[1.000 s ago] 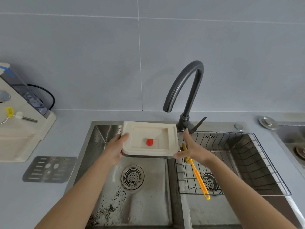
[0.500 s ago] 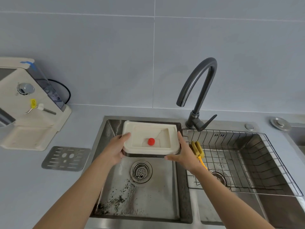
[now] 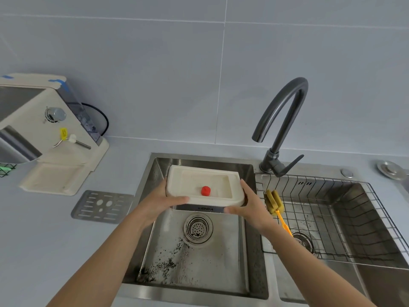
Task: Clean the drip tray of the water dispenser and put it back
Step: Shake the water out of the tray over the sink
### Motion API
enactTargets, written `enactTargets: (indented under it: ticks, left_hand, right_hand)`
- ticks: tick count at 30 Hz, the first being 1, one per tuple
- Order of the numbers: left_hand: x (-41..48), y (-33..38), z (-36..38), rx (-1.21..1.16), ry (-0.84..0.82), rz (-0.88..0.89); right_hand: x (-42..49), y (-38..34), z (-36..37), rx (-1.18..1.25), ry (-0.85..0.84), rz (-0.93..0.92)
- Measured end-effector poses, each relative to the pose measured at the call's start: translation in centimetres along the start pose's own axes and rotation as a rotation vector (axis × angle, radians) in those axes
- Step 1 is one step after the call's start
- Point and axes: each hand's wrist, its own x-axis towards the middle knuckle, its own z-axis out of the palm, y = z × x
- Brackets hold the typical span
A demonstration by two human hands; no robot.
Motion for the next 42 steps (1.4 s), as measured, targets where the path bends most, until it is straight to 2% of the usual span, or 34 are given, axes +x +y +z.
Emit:
enactTargets:
  ticks: [4,12,14,17,20,25,32,42]
  left_hand:
    - [0.0,-0.4,-0.8,0.101,-0.045,0.036]
    - [0.7,0.1,-0.4,0.151,0.005,0.098]
    - [0.9,0.6,-0.3,0.156,0.031,0.113]
    - [1.5,1.2,0.0,0.226,0.154,0.135]
    - [2.2,1.7,0.1,0.256,0.248,0.073]
    - [3.7,1.4,-0.2,0.267,0.272,-0.152]
    - [4.1,0.1,1.0,0.199,0.178,-0.367]
    - [4.1,-0.2,1.7,0.169,0.222,-0.383]
  right_hand:
    - [0.2,0.1,-0.3,0.002,-0.003,0.03]
    - [0.4,-1.4,-1.1,-0.142,0.055,0.108]
    - [0.6,-2.2,-1.5,-0.144,0.06,0.126]
    - [1.1,-3.4,-1.9,-0.122,0.14,0.176]
    - [2.3,-3.6,-1.8,-0.101,0.186,0.257]
    - [4.5,-2.1,-1.3,-0.118,0.238,0.451]
    - [4.9,-1.4,-0.1,-0.24,0.226,0.618]
    - [4.3,-1.4,0.3,-0.247,0.234,0.614]
